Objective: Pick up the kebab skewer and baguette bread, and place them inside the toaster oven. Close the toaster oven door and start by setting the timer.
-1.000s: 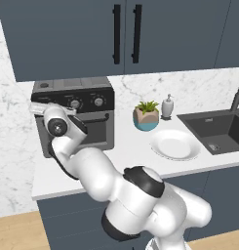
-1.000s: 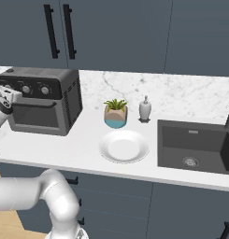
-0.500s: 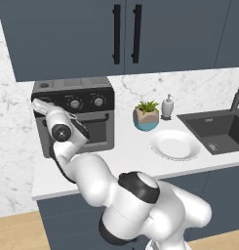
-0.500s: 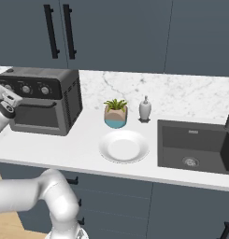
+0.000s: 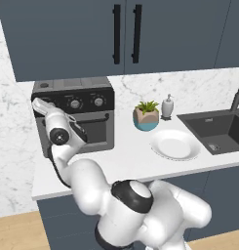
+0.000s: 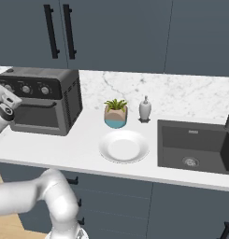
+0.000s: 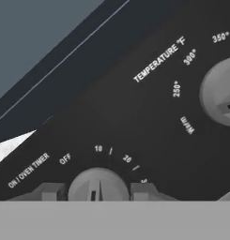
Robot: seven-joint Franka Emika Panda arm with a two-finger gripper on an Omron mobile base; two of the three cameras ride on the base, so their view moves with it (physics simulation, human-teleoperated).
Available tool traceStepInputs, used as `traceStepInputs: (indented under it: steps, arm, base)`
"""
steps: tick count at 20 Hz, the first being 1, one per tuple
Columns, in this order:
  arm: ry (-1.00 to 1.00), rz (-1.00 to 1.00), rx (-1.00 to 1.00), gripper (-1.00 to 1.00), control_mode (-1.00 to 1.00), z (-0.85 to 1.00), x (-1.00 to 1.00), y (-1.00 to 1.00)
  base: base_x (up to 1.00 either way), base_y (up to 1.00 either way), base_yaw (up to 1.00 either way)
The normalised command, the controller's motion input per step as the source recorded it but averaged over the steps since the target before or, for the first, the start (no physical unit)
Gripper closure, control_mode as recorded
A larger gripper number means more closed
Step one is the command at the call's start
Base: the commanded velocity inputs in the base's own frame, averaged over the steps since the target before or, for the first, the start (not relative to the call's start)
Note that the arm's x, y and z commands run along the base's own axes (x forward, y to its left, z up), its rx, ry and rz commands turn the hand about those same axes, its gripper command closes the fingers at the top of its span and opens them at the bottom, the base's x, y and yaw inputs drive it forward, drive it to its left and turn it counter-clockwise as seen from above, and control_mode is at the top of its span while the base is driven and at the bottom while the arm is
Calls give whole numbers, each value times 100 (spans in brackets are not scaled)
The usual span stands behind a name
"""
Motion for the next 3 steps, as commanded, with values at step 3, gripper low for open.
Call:
traceStepInputs:
  steps: [3]
  arm:
    - [0,-8,29,100,-100,-5,1,0]
  base:
    - [0,0,0]
